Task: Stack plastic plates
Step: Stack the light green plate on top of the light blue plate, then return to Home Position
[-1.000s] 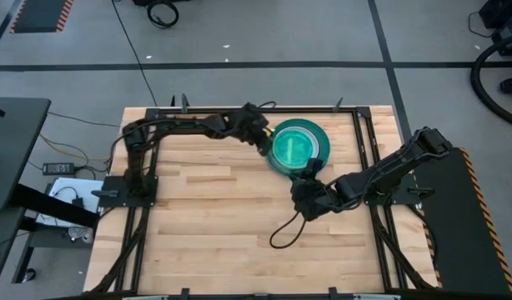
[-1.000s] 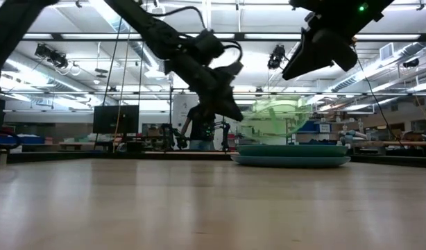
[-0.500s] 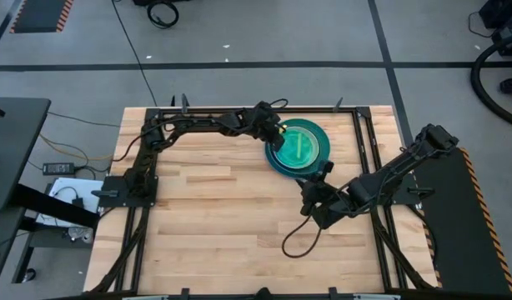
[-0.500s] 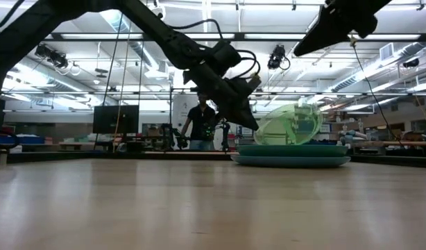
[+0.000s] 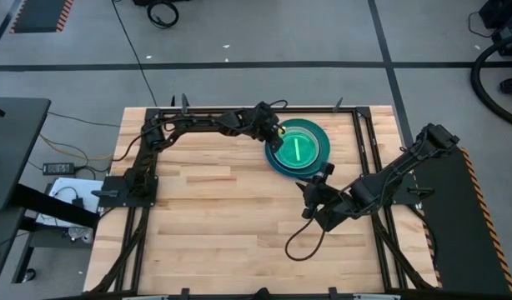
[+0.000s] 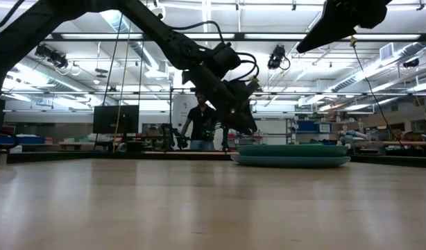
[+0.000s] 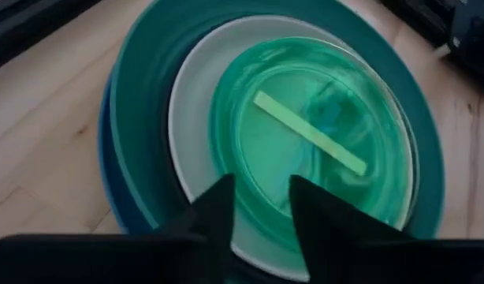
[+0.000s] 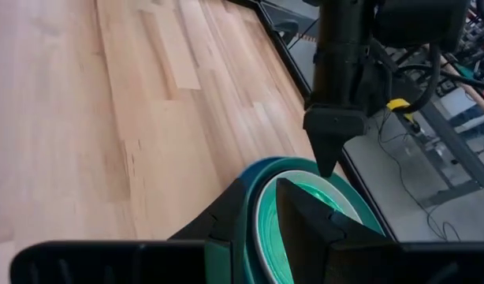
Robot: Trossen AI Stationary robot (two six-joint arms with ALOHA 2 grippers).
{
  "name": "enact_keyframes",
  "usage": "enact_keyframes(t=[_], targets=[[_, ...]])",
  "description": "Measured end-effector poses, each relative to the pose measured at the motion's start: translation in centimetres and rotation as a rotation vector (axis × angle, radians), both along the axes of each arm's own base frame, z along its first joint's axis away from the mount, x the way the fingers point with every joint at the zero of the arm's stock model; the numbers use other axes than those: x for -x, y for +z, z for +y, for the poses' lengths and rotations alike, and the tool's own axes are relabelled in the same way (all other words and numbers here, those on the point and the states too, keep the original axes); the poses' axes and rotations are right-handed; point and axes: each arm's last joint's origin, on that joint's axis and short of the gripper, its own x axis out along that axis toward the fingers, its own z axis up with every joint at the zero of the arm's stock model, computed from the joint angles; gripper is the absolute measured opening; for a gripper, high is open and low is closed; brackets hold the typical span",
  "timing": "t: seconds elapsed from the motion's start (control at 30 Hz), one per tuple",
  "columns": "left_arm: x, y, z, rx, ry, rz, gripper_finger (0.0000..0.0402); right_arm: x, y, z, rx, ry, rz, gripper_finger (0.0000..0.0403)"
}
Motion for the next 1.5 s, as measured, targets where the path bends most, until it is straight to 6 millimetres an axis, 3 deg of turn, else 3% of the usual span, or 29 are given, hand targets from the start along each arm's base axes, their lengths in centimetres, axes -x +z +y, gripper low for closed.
enact_keyframes(t=[0.23, 0.57, 1.0, 1.33, 1.5], targets=[[1.1, 2.0, -0.6, -0.108, -0.127, 0.066, 0.0195, 0.3, -0.2, -0.2, -0.015, -0.023, 0.009, 0.0081], [1.5, 3.2, -6.2, -0.294, -0.326, 0.103, 0.0176, 1.3, -0.5, -1.4, -0.101, -0.127, 0.025, 0.0081], [7.5, 5.0, -9.3, -0.366, -0.299, -0.044, 0.0162, 3.1, -0.3, -4.9, -0.353, 0.083, -0.135, 0.0050], [11.8, 3.9, -10.5, -0.346, -0.241, -0.135, 0.0162, 4.4, -0.7, -8.9, -0.412, 0.128, -0.249, 0.0033], [14.0, 3.6, -11.3, -0.348, -0.211, -0.149, 0.0162, 5.4, 0.3, -9.9, -0.420, 0.133, -0.309, 0.0032]])
